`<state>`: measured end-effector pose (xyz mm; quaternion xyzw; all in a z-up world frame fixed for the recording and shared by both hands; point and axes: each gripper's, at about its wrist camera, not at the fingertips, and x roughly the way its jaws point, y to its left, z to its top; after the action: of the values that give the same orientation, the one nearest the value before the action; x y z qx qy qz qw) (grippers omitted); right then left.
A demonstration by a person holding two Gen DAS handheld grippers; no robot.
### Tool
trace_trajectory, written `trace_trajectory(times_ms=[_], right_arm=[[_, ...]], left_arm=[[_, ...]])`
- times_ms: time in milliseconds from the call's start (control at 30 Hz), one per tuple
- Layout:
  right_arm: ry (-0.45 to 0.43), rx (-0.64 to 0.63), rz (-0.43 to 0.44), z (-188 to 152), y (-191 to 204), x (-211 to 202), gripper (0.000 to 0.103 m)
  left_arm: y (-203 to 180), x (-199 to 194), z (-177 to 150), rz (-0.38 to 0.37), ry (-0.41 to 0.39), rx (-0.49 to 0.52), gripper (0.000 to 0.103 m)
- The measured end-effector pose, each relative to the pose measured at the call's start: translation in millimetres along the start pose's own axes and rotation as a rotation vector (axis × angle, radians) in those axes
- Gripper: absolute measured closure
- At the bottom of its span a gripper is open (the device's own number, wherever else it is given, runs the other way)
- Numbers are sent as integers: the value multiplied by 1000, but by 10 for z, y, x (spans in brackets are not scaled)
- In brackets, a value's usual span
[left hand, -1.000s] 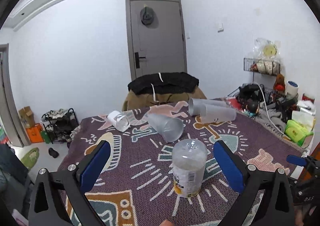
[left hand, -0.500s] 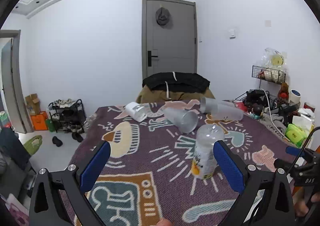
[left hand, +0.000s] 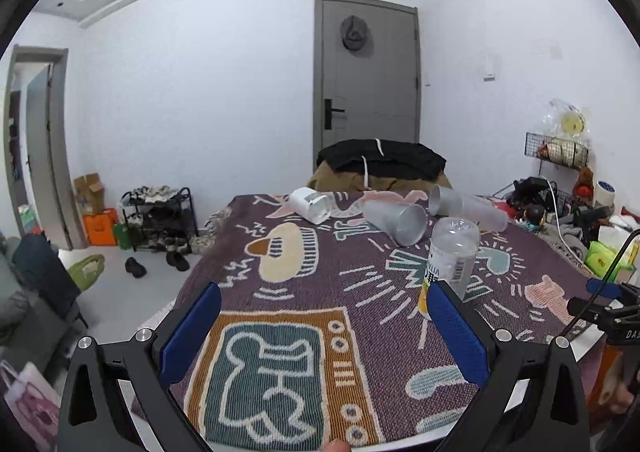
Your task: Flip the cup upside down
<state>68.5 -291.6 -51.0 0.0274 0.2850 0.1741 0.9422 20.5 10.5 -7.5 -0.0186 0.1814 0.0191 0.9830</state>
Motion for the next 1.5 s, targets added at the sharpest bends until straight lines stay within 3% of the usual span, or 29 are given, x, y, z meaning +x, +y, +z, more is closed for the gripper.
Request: trace_trajectory(times_ms=[267,1500], right_arm=[[-6,-52,-7,-147,154,-55,0],[-24,-41,-17,-105,134,-94,0]], left_arm=[[80,-34,-80,11,8,11,0],[123,-87,-121,-1,1,5,0]])
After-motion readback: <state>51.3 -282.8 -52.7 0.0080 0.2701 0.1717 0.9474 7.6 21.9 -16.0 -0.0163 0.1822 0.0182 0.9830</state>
